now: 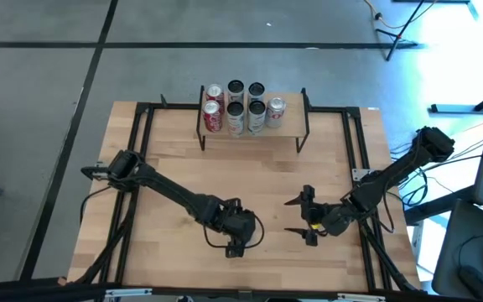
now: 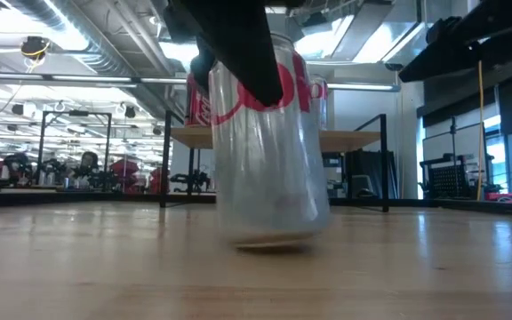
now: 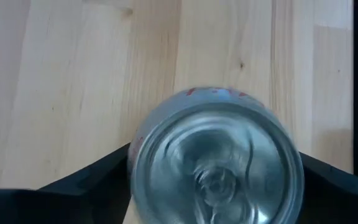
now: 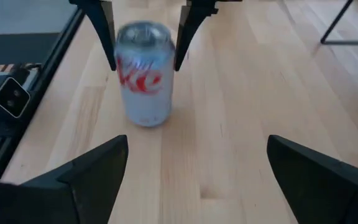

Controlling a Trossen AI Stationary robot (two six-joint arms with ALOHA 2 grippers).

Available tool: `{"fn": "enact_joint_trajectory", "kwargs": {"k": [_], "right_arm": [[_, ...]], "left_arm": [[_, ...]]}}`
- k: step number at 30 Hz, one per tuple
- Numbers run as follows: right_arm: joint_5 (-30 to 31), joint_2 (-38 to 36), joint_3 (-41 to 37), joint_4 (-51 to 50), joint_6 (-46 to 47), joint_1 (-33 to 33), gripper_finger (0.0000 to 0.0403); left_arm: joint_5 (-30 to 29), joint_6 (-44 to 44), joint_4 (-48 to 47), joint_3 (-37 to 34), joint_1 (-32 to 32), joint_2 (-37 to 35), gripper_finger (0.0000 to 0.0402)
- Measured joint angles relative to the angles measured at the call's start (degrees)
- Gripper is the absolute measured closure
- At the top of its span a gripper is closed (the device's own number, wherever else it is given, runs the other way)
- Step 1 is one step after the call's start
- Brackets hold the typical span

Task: Place canned beverage on shelf
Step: Put the red-silver soda can on the shelf aligned with the other red-silver soda can on the shelf

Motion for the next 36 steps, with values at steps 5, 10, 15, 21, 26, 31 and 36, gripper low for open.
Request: {"fn": "enact_joint_trajectory", "kwargs": {"k": [5, 10, 15, 21, 26, 31, 36], "right_arm": [[0.0, 0.0, 0.0, 3.1, -2.1, 0.0, 0.0033], [0.0, 0.7, 0.0, 7.4, -3.8, 0.0, 0.0033], [0.4, 6.7, 0.0, 17.2, -8.8, -0.5, 0.0033], [-2.9, 16.6, 0.1, 33.4, -15.8, -4.3, 0.0033], [-6.8, 24.1, 0.0, 41.5, -16.0, -7.7, 0.0033], [-12.8, 30.3, 0.0, 49.8, -18.4, -8.3, 0.0033], [-15.0, 36.2, 2.2, 53.6, -20.4, -8.7, 0.0033]], "left_arm": [[-1.7, 1.5, -3.4, 3.8, -1.4, -0.1, 0.0068], [-8.9, 1.2, -6.2, 4.9, -4.1, -1.2, 0.0066], [-17.7, -2.5, -11.4, 4.5, -8.8, -2.2, 0.0065], [-28.9, -11.0, -14.6, -0.2, -13.8, -2.2, 0.0065], [-34.1, -16.2, -9.7, -8.6, -15.9, -2.2, 0.0065], [-36.9, -16.5, 3.5, -16.6, -15.5, -2.1, 0.0065], [-38.5, -15.6, 11.5, -20.6, -14.4, -2.1, 0.0065]]}}
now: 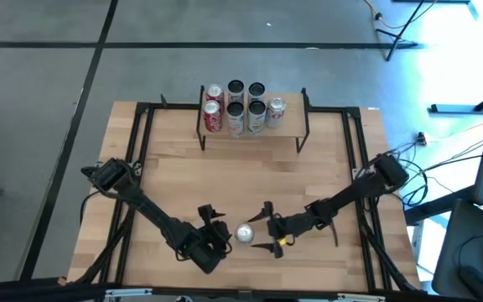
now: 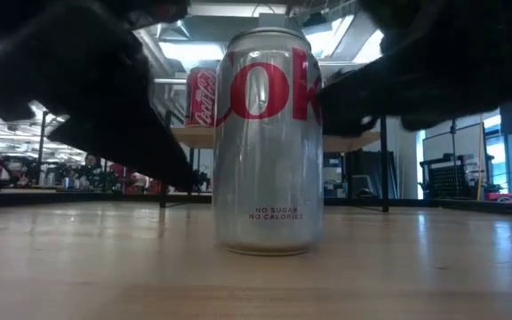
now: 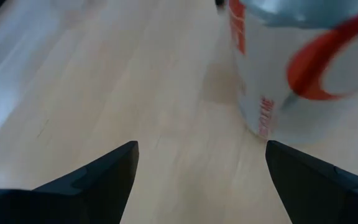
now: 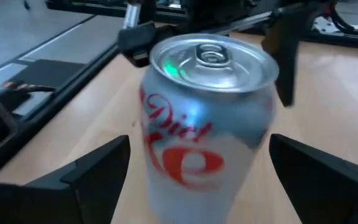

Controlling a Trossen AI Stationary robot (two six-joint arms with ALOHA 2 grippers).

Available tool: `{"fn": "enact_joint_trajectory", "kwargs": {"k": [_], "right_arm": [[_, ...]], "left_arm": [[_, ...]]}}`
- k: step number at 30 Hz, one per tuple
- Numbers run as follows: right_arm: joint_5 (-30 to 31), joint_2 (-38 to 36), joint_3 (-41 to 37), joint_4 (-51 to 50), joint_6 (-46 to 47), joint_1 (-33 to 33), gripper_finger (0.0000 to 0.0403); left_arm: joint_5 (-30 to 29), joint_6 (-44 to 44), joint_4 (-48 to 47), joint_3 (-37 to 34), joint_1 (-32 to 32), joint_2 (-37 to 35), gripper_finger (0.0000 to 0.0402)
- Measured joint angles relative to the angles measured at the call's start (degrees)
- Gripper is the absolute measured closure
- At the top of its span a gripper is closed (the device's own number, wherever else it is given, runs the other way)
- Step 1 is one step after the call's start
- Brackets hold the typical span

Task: Place canned beverage on shelf
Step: Put the red-silver soda can on the shelf aligned with the other red-silver soda can on the shelf

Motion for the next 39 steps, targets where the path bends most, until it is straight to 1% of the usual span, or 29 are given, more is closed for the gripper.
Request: {"fn": "enact_joint_trajectory", "kwargs": {"k": [7, 10, 12, 16, 19, 23, 25, 28, 31, 35, 37, 39], "right_arm": [[0.0, 9.0, 8.5, -0.6, -1.7, -0.7, 0.0033], [0.0, 10.7, 11.4, -1.8, -2.6, -0.7, 0.0037], [0.1, 10.8, 13.1, -4.9, -2.7, -0.7, 0.0056], [1.3, 10.2, 13.4, -6.4, -4.4, -0.5, 0.0131], [1.3, 8.5, 12.7, -8.0, -4.5, -0.6, 0.0132], [1.7, 3.7, 11.5, -9.1, -4.9, -0.7, 0.0132], [2.6, -0.4, 10.7, -11.0, -5.9, -0.7, 0.0132], [6.9, -6.6, 10.7, -19.3, -6.8, -0.6, 0.0132], [10.4, -13.3, 10.4, -27.8, -7.6, -1.7, 0.0132], [14.8, -23.1, 10.7, -36.3, -7.9, -4.3, 0.0132], [16.2, -27.1, 10.6, -42.3, -8.1, -6.3, 0.0132], [16.4, -30.5, 10.6, -46.3, -8.1, -9.3, 0.0132]], "left_arm": [[-0.2, 4.7, 5.0, -0.3, 0.8, 0.0, 0.0065], [-0.8, 4.8, 5.5, -0.3, 0.8, 0.0, 0.0065], [-1.2, 4.0, 5.7, -0.3, 0.3, 0.0, 0.0065], [-4.2, 3.5, 7.0, -0.3, -1.4, 0.0, 0.0065], [-4.5, 2.5, 6.1, -0.3, -3.0, 0.0, 0.0065], [-4.2, 0.0, 5.5, -0.7, -4.8, 0.0, 0.0065], [-4.3, -0.9, 5.6, -1.5, -5.3, 0.0, 0.0065], [-4.5, -1.2, 8.7, -3.2, -5.2, 0.0, 0.0065], [-4.0, 0.3, 15.6, -4.9, -3.4, 0.0, 0.0065], [0.2, 5.4, 21.1, -5.3, -0.4, 0.0, 0.0065], [1.8, 7.5, 22.5, -5.4, 0.7, 0.0, 0.0065], [2.9, 8.9, 22.9, -5.4, 1.6, 0.0, 0.0065]]}}
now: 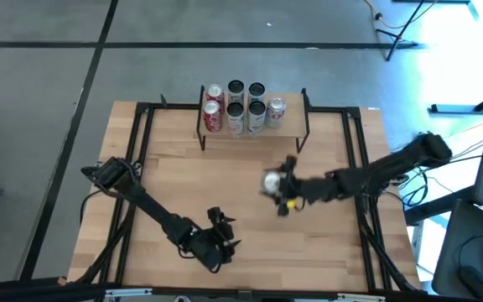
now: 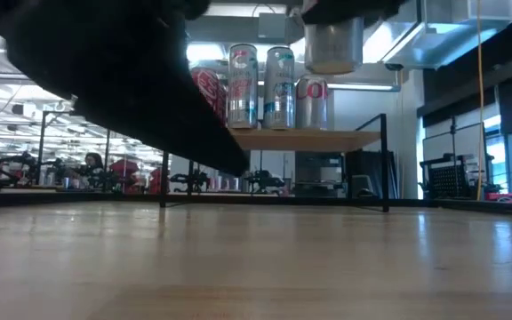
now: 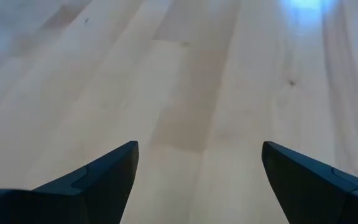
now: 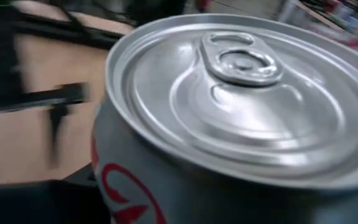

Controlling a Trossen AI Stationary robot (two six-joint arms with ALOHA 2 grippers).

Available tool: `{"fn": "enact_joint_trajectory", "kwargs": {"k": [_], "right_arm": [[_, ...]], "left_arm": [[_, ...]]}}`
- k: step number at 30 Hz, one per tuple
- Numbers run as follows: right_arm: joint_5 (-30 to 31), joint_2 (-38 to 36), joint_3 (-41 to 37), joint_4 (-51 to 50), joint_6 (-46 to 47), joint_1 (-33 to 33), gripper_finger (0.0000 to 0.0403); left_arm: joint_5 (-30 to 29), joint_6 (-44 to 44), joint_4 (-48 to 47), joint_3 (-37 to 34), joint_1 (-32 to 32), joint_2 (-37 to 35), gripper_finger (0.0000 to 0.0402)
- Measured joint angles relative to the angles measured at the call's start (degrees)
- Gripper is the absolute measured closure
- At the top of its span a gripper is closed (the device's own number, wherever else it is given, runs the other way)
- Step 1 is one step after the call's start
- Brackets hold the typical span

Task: Place canned beverage on shelf
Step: Put the red-silver soda can on the shelf aligned with the other red-silver soda can on the shelf

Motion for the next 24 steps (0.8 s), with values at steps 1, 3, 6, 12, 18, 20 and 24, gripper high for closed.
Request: {"fn": "enact_joint_trajectory", "kwargs": {"k": [1, 3, 6, 12, 18, 20, 24], "right_arm": [[-0.1, -1.6, 0.0, -1.7, 0.0, -1.8, 0.0132], [0.0, -3.8, 0.0, -3.4, 0.0, -6.1, 0.0132], [-5.1, -4.7, 0.1, -3.5, -0.8, -13.7, 0.0132], [-17.2, -3.6, 0.1, -3.8, -0.8, -26.7, 0.0132], [-26.3, -3.3, 0.0, -3.7, -0.7, -35.6, 0.0132], [-28.5, -3.3, 0.0, -3.8, -0.7, -38.0, 0.0132], [-32.8, -3.1, 0.0, -3.0, -0.7, -41.5, 0.0132]], "left_arm": [[0.5, 0.7, 0.0, 0.0, 0.5, 0.0, 0.0065], [0.5, 1.0, -0.1, 0.0, 1.2, 0.0, 0.0065], [0.2, 2.4, 0.9, 0.0, 3.0, 0.2, 0.0065], [1.2, 6.9, 1.7, 0.0, 5.6, 0.4, 0.0065], [1.3, 10.4, 2.2, 0.0, 7.2, 0.4, 0.0065], [1.3, 11.2, 2.6, 0.0, 7.7, 0.4, 0.0065], [1.3, 11.4, 2.7, 0.0, 8.6, 0.4, 0.0065]]}}
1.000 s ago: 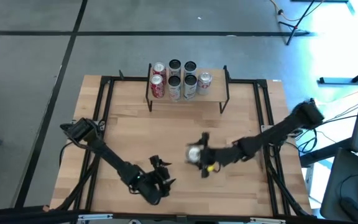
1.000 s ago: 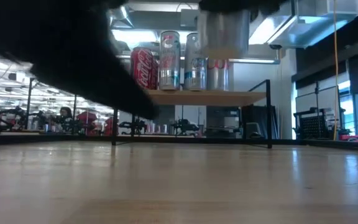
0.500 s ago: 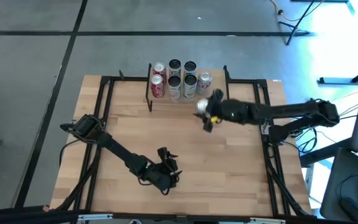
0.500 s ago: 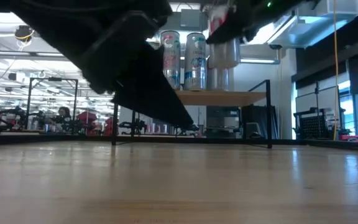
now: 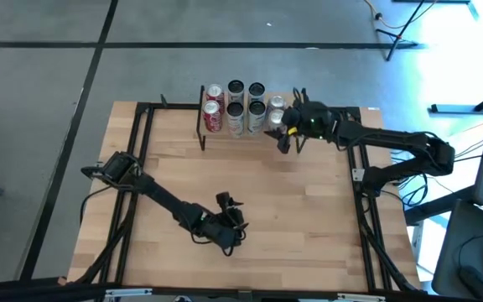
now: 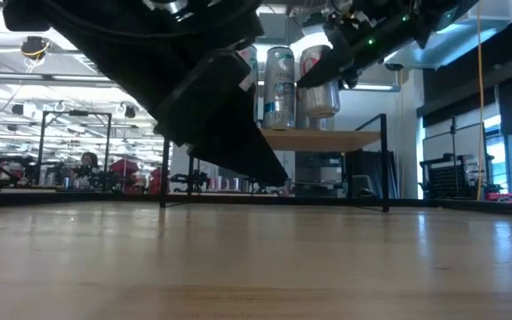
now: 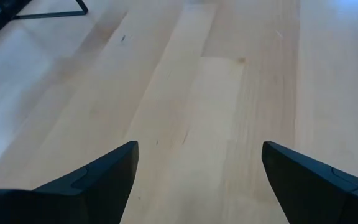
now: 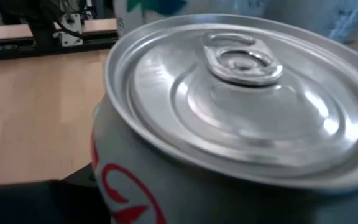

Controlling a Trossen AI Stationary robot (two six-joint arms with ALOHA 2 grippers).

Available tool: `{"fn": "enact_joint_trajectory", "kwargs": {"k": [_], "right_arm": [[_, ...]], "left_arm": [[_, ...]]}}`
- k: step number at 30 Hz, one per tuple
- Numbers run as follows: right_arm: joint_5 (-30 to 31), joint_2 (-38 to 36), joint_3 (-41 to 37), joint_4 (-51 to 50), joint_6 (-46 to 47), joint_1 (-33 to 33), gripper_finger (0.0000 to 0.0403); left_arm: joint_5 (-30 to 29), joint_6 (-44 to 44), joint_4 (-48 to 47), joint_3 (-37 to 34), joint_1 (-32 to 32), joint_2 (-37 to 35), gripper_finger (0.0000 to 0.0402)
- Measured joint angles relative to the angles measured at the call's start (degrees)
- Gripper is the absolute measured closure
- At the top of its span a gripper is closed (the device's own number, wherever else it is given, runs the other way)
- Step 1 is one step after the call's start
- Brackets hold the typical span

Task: Place canned beverage on shelf
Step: Put the red-silver soda can on the shelf aligned with the other red-silver soda can on the shelf

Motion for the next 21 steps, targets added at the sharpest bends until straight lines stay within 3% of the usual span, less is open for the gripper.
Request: {"fn": "enact_joint_trajectory", "kwargs": {"k": [17, 21], "right_arm": [[-1.6, 5.4, 0.1, 3.5, -1.8, -5.1, 0.0132], [-1.5, 5.4, 0.1, 3.3, -1.8, -5.1, 0.0086]], "left_arm": [[1.0, -0.4, 1.2, 0.0, 0.6, 0.0, 0.0065], [1.8, -0.4, 1.2, 0.0, 0.5, 0.0, 0.0065]]}}
